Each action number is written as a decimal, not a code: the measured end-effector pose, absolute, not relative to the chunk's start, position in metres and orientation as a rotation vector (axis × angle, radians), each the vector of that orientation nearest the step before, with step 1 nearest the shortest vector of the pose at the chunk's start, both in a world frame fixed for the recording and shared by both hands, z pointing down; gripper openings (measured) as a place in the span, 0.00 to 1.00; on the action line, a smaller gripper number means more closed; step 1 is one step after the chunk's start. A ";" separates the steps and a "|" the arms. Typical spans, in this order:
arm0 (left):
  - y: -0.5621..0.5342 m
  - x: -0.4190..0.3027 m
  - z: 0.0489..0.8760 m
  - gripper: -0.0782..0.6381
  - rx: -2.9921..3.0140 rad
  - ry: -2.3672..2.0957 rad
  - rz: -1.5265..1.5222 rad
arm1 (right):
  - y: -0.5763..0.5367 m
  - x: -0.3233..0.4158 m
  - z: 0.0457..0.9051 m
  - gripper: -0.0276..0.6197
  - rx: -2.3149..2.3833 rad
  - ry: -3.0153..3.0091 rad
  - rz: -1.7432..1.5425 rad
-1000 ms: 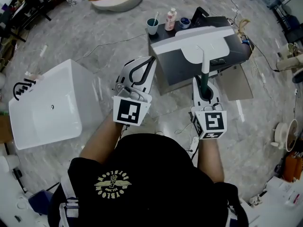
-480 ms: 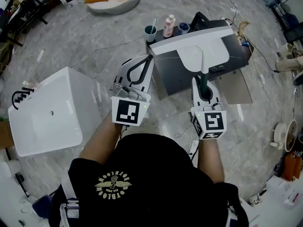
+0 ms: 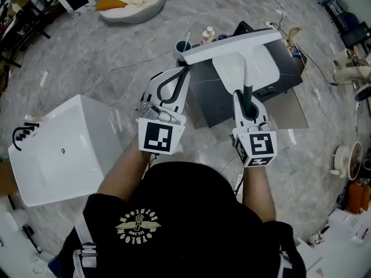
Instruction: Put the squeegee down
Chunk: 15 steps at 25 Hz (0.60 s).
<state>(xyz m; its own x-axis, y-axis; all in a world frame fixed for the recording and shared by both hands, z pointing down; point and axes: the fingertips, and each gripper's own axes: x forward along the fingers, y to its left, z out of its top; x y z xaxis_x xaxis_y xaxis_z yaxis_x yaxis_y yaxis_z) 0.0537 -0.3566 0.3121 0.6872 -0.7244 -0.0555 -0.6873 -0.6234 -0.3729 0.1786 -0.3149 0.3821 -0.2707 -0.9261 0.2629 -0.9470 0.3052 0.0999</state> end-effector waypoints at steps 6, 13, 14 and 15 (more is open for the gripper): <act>-0.379 0.050 0.317 0.14 -2.561 1.076 -0.133 | -0.336 0.169 0.396 0.09 1.694 -2.287 0.134; -0.395 0.052 0.321 0.14 -2.572 1.069 -0.136 | -0.356 0.173 0.423 0.09 1.678 -2.249 0.186; -0.397 0.053 0.322 0.14 -2.572 1.069 -0.138 | -0.359 0.175 0.428 0.09 1.674 -2.247 0.194; -0.400 0.055 0.324 0.14 -2.572 1.072 -0.139 | -0.363 0.176 0.433 0.09 1.670 -2.243 0.201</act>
<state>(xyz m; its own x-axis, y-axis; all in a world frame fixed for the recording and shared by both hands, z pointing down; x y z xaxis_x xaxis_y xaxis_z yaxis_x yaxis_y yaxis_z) 0.0545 -0.3999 0.3235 0.7091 -0.7038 -0.0431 -0.6693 -0.6526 -0.3552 0.1764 -0.3625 0.4328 -0.2539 -0.9026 0.3477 -0.9499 0.3004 0.0860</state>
